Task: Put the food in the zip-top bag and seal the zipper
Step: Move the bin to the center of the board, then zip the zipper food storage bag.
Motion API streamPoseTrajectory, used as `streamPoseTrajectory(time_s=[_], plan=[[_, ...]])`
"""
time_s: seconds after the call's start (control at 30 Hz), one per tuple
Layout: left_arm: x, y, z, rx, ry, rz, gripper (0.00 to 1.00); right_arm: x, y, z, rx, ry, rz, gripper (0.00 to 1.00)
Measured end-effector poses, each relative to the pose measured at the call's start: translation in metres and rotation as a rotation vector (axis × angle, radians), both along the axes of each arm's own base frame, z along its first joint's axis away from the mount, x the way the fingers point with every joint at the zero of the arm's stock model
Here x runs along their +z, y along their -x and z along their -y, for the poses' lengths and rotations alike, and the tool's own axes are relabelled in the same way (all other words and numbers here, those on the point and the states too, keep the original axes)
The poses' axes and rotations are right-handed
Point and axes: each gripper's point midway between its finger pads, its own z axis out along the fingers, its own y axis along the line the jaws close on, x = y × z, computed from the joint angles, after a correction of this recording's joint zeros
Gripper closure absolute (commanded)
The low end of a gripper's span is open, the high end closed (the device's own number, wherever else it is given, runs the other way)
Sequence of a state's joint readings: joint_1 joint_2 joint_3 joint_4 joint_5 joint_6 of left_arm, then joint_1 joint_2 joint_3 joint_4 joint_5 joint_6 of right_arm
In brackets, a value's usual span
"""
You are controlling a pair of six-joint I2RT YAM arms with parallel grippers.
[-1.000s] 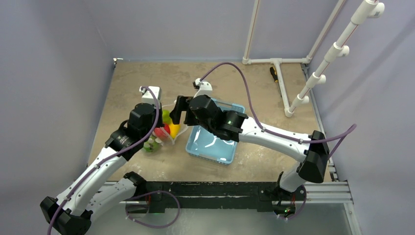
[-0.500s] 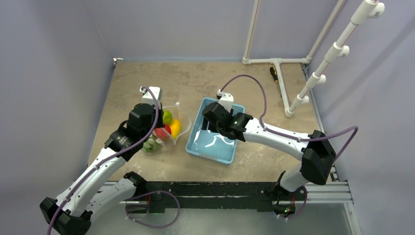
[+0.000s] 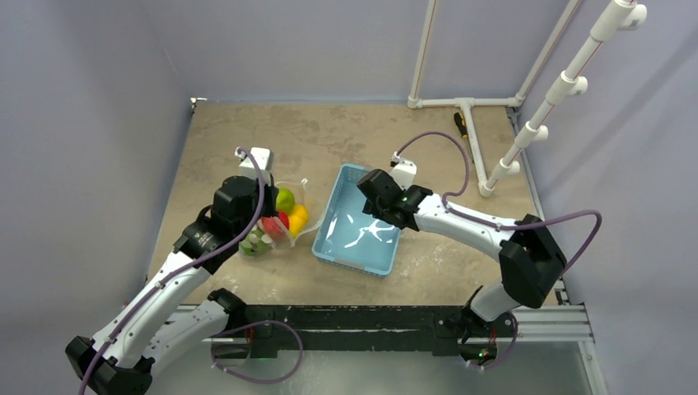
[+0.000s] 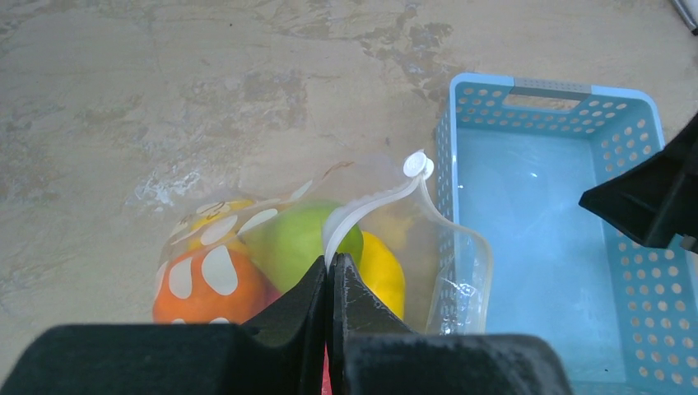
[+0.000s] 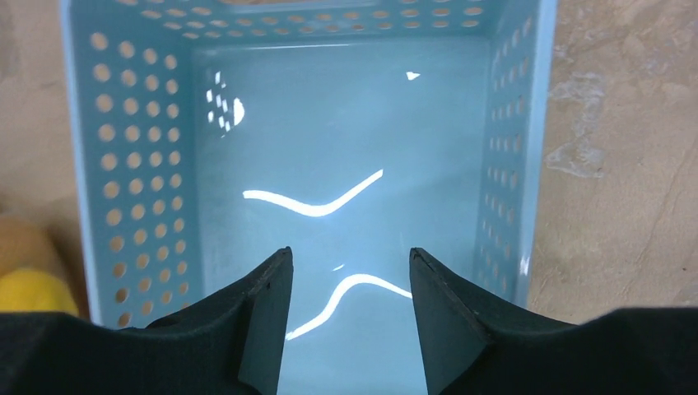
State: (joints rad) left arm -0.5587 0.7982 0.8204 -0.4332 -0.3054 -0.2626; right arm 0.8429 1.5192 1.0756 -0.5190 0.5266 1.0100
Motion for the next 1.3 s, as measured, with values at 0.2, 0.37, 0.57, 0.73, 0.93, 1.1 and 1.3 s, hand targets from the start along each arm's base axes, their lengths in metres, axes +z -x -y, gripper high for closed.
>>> streamPoseTrajectory(time_s=[0.2, 0.37, 0.57, 0.73, 0.93, 1.1, 1.3], plan=[[0.0, 0.003, 0.01, -0.061, 0.008, -0.004, 1.0, -0.025, -0.007, 0.026, -0.127, 0.063, -0.035, 0.46], [0.0, 0.006, 0.02, -0.122, 0.029, -0.007, 1.0, -0.032, -0.015, 0.055, -0.229, 0.089, -0.038, 0.48], [-0.001, 0.013, 0.035, -0.224, 0.046, -0.011, 1.0, -0.032, -0.025, 0.093, -0.337, 0.114, -0.026, 0.48], [0.003, 0.02, 0.05, -0.321, 0.072, -0.007, 1.0, -0.008, -0.03, 0.11, -0.383, 0.086, 0.031, 0.52], [0.007, 0.03, 0.066, -0.43, 0.103, -0.003, 1.0, 0.017, -0.031, 0.111, -0.327, 0.066, 0.077, 0.52], [0.009, 0.037, 0.076, -0.503, 0.116, -0.001, 1.0, 0.089, -0.034, 0.084, -0.1, -0.081, 0.245, 0.49], [0.01, 0.044, 0.083, -0.564, 0.126, -0.007, 1.0, 0.186, -0.02, 0.041, 0.273, -0.228, 0.52, 0.47]])
